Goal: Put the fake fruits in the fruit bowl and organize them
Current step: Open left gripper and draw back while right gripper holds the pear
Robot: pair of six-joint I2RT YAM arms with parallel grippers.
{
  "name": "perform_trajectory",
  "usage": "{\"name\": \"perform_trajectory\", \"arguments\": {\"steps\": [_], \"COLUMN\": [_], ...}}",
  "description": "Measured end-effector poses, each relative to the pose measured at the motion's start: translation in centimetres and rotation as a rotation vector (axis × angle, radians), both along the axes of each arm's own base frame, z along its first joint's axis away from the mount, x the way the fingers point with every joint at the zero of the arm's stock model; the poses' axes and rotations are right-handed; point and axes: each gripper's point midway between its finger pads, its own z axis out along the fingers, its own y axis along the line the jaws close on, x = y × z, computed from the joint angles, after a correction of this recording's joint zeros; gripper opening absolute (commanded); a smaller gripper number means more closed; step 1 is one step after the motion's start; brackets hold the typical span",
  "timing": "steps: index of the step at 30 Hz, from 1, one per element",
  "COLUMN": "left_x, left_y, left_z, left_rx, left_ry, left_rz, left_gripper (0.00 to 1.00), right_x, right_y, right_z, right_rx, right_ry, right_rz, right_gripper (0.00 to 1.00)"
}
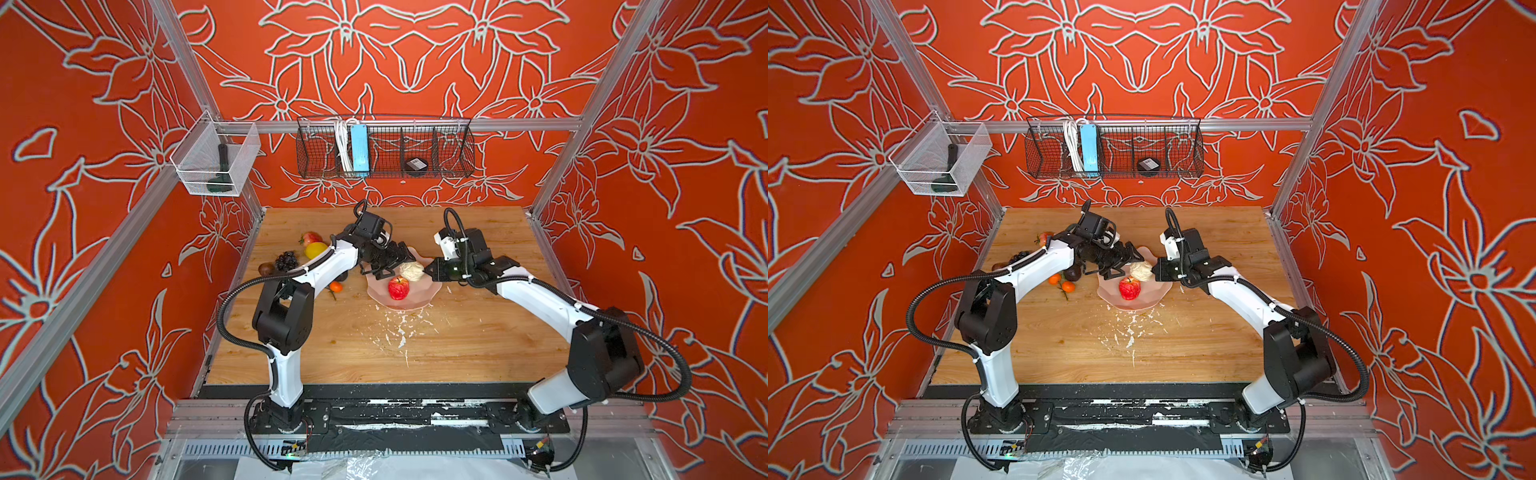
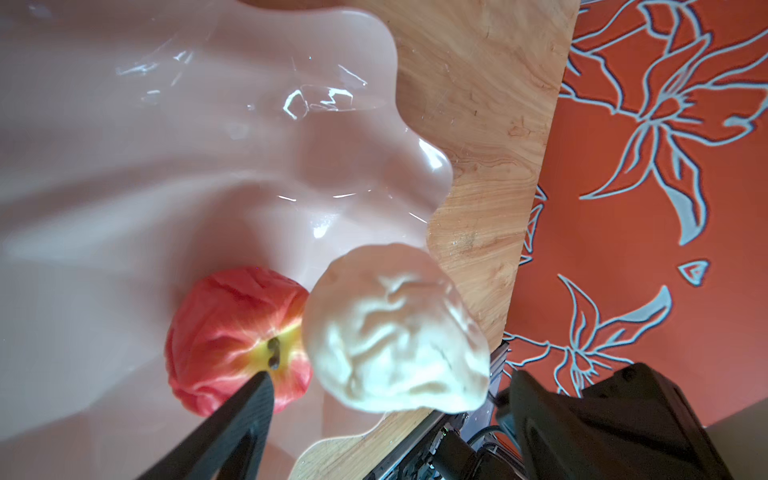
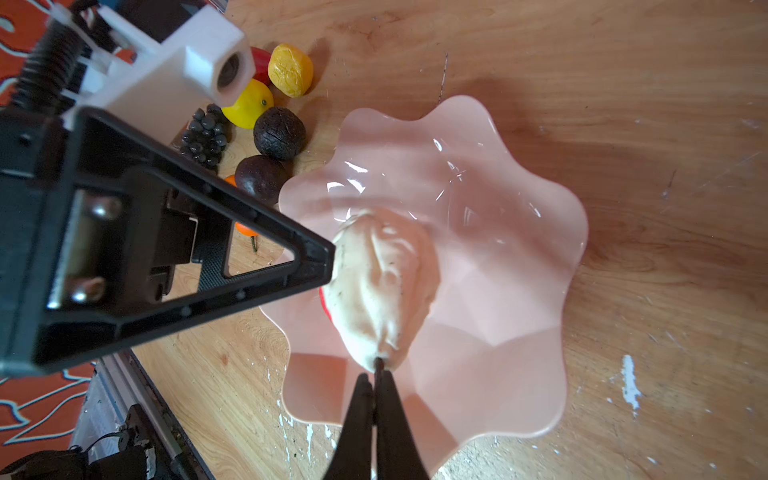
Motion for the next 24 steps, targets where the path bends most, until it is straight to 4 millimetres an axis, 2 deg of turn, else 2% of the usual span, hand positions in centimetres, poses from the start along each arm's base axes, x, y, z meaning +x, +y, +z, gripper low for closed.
{"name": "perform_trajectory", "arguments": {"steps": [4, 11, 24], "left_x": [-0.4, -1.7, -3.6], "left_y": [0.6, 2.5, 5.5], "left_z": [0.8, 0.9, -0.4], "left_rx": [0.013, 0.089, 0.221], "left_ry": [-0.031, -0.086, -0.136], "left_rz": [-0.001, 0.012, 0.03], "left_gripper": [0.91, 0.9, 0.91], "right_x": [0.0, -0.8, 0.9], "right_y": [-0.5, -1.6, -1.3], "right_z": [0.6, -0.1, -1.6], "right_rx": [-0.035, -0.127, -0.277], "right_ry": [-0.004, 0.051, 0.189], "right_rz": [-0.006, -0.001, 0.07], "right_gripper": [0.0, 0.0, 0.0]}}
